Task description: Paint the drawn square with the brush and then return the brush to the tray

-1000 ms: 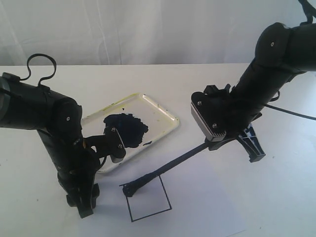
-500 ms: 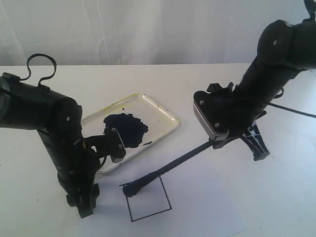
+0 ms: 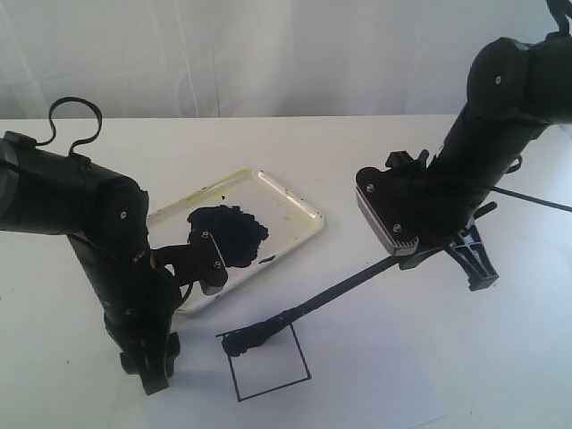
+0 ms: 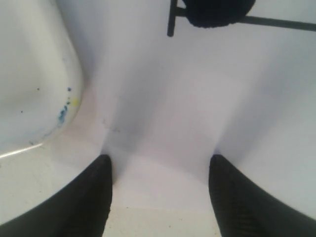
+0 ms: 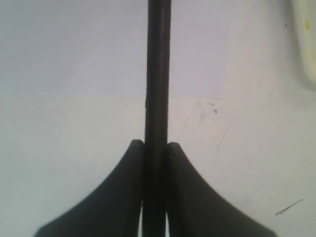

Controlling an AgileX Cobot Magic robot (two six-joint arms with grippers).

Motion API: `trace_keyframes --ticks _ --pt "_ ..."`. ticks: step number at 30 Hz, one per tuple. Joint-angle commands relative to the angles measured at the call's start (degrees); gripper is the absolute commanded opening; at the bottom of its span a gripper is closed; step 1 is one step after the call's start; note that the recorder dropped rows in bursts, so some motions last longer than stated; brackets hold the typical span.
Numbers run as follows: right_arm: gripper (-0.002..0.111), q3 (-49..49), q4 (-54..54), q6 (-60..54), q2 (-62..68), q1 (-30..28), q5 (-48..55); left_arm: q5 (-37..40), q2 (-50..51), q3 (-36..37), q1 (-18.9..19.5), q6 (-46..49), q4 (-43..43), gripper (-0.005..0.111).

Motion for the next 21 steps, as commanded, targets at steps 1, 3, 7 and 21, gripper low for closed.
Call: trace_keyframes --ticks 1,3,7,21 --pt "0.000 0.21 -3.03 2.76 -0.52 -0.03 0.76 0.08 0.56 0.75 -0.31 -0.05 -0.75 0.062" --pt "0.000 0.21 -3.71 3.76 -0.52 -0.03 0.76 0.08 0.56 0.75 -0.31 -0.05 -0.75 0.062" --pt "0.000 0.21 -4.27 3.76 -0.52 -0.03 0.85 0.08 0.56 0.75 -0.31 -0.05 -0.75 0.062" --pt "0.000 0.21 -7.07 5.71 -2.22 -0.03 1.64 0.08 0.56 0.75 -0.31 -0.05 -0.75 0.062"
